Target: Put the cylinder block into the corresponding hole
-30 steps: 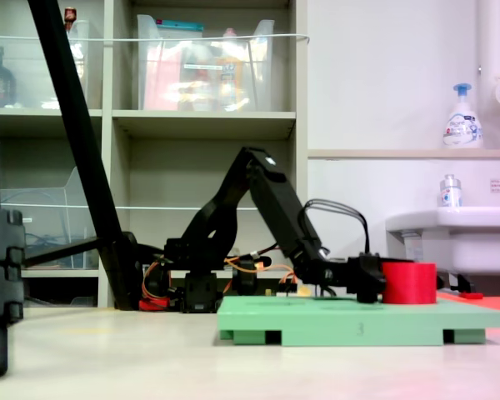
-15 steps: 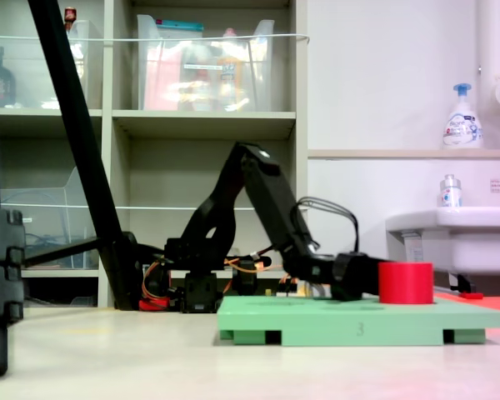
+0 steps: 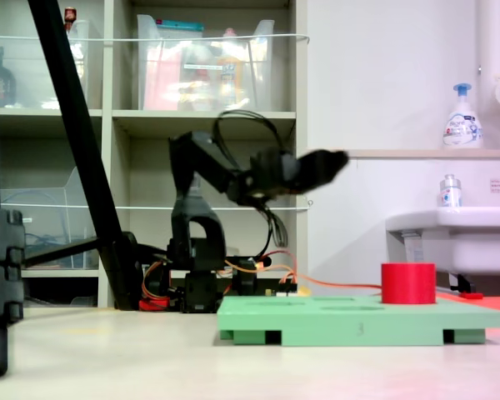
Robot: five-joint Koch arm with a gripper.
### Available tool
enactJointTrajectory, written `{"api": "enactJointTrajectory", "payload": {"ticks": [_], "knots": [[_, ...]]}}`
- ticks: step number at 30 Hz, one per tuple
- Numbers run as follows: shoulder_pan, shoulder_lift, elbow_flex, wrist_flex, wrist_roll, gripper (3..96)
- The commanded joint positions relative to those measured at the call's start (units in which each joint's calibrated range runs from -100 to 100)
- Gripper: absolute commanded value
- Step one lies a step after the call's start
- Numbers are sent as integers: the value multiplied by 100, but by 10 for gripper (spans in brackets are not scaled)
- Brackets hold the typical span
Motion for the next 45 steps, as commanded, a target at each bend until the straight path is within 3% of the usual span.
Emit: {"api": "enactJointTrajectory", "payload": {"ticks": [1,4,8,14,18,24,33,45], "knots": [[-596,-1982,50,-1687,-464,452],[-991,-2164,20,-1851,-1128,445],[-1382,-2234,-429,-2025,-3394,444],[-1519,-1829,-2224,-2044,-4474,446],[-1578,-907,-3011,-2034,-4679,448],[-1490,-1452,-4557,-2390,-4913,487],[-1690,-2681,-4557,-3469,-5104,487],[-1890,-2709,-4557,-4692,-4791,478]]}}
